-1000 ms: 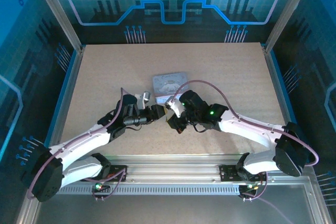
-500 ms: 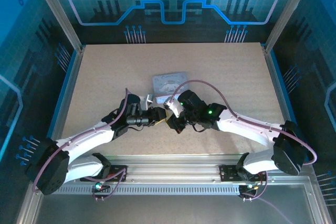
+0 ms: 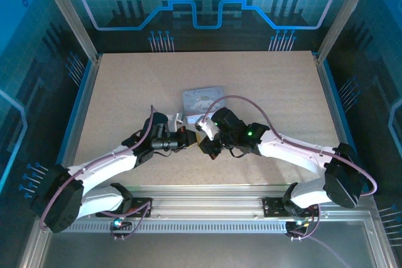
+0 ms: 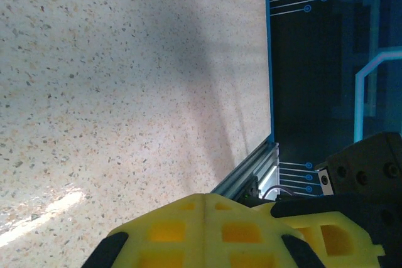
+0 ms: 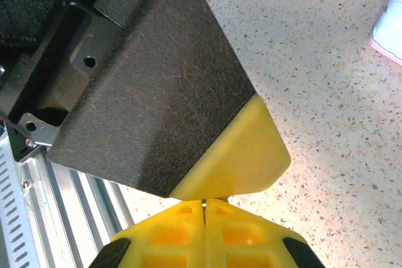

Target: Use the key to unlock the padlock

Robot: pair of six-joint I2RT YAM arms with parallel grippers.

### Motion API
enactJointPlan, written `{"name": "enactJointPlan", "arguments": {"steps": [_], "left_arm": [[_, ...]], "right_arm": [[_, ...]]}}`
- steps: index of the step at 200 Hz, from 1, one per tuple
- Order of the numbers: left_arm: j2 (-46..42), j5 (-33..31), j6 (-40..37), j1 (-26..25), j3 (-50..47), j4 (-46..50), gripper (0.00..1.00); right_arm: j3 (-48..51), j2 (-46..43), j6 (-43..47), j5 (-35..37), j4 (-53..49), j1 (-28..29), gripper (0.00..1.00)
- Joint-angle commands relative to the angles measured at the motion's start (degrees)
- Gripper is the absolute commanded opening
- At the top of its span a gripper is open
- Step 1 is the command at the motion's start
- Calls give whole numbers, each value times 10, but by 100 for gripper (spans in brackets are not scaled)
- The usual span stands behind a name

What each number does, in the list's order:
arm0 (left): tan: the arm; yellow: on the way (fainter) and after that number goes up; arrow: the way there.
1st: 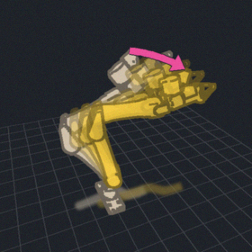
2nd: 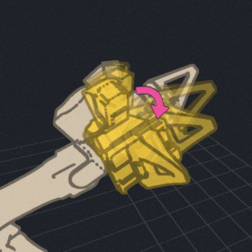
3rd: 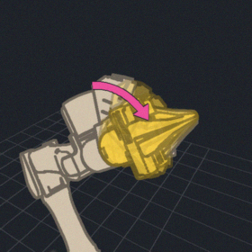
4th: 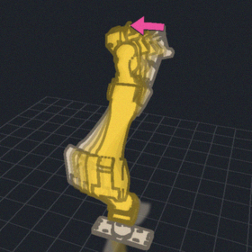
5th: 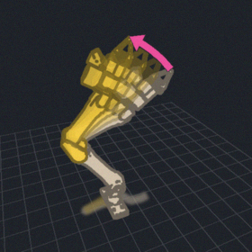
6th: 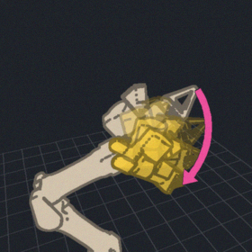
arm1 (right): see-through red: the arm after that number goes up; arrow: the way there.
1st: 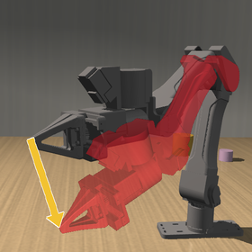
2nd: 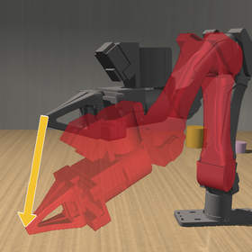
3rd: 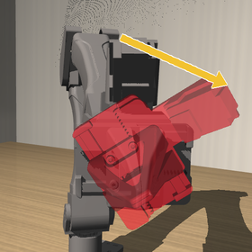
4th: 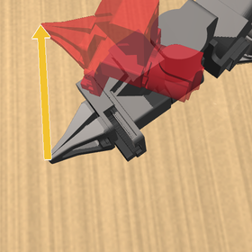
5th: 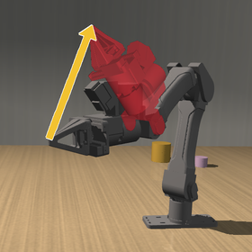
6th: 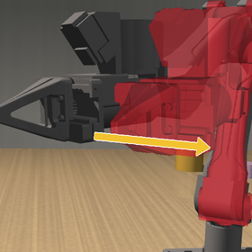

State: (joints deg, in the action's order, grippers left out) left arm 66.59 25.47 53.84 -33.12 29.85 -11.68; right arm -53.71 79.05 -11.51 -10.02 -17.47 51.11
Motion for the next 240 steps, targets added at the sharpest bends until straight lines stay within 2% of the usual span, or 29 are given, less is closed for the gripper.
{"name": "enactJointPlan", "arguments": {"steps": [1, 44, 65, 77, 87, 107, 121, 137, 171, 178, 191, 202, 240], "left_arm": [[-30, -9, -28, -2, 0, 7, 0], [-66, -25, -62, 13, 5, 29, 0], [-84, -33, -70, 23, 9, 31, 0], [-91, -39, -83, 24, 16, 31, 0], [-94, -43, -96, 25, 23, 31, 0], [-94, -49, -114, 26, 32, 25, 0], [-95, -46, -130, 26, 37, 16, 0], [-97, -39, -159, 29, 47, 11, 0], [-101, 1, -245, 35, 77, 0, 0], [-101, 15, -263, 36, 85, -2, 0], [-96, 49, -287, 38, 100, -8, 0], [-90, 82, -305, 39, 117, -14, 0], [-71, 141, -309, 41, 154, -36, 0]], "right_arm": [[-11, 4, -9, 20, 9, 6, 0], [7, -15, -32, 41, 32, 3, 0], [11, -28, -53, 49, 32, -5, 12], [12, -39, -59, 51, 32, -7, 25], [12, -48, -63, 50, 29, -8, 32], [13, -69, -73, 42, 27, -12, 41], [17, -89, -83, 31, 32, -19, 43], [27, -115, -107, 0, 51, -39, 43], [49, -156, -178, -120, 123, -98, 40], [47, -158, -189, -141, 133, -108, 43], [41, -156, -205, -185, 150, -121, 54], [36, -150, -220, -217, 161, -130, 58], [37, -139, -245, -265, 206, -141, 57]]}}
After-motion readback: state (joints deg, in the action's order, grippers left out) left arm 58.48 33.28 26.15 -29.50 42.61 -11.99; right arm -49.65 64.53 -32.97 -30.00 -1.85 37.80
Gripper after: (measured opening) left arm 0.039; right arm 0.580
